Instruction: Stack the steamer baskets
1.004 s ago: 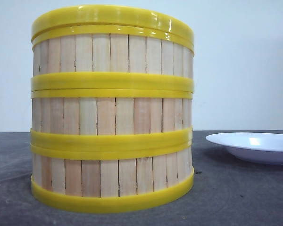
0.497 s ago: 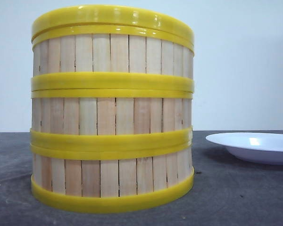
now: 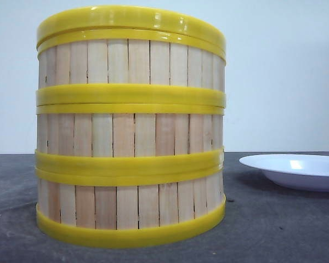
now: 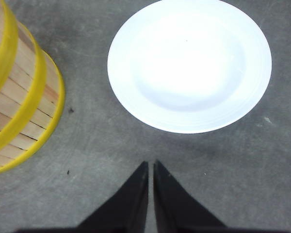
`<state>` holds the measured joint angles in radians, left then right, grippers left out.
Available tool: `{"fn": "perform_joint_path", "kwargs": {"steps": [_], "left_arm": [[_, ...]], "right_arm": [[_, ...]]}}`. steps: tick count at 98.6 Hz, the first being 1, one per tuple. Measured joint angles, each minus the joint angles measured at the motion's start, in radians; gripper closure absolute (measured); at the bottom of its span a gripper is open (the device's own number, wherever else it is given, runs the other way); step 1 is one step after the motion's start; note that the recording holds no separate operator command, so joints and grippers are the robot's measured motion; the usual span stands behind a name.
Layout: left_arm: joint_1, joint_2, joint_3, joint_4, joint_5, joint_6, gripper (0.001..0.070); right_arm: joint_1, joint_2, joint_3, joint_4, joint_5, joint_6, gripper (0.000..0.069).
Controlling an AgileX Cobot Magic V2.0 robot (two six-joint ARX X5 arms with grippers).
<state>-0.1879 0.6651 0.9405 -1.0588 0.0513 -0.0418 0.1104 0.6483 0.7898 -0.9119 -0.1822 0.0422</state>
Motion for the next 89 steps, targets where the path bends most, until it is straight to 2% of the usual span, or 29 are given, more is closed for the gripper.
{"fn": "perform_joint_path", "kwargs": {"steps": [34,48,59,70,82,89], "left_arm": [[0.002,-0.026,-0.020,0.035,-0.012,0.006,0.0678],[0.041,-0.182,-0.214,0.267,-0.027,0.068,0.0678],[0.081,-0.340,-0.432,0.526,-0.028,0.080,0.0678],[0.111,-0.497,-0.657,0.727,-0.029,0.074,0.0682],[0.127,-0.648,-0.827,0.802,-0.030,0.034,0.0685],[0.129,-0.659,-0.888,0.866,-0.029,0.019,0.0685]], "right_arm": [[0.000,0.000,0.000,0.000,0.000,0.000,0.0678],[0.000,0.000,0.000,0.000,0.000,0.000,0.0678],[0.000,0.000,0.000,0.000,0.000,0.000,0.0678],[0.000,0.000,0.000,0.000,0.000,0.000,0.0678],[0.000,0.000,0.000,0.000,0.000,0.000,0.0678],[0.000,0.000,0.000,0.001,0.000,0.000,0.0678]]}}
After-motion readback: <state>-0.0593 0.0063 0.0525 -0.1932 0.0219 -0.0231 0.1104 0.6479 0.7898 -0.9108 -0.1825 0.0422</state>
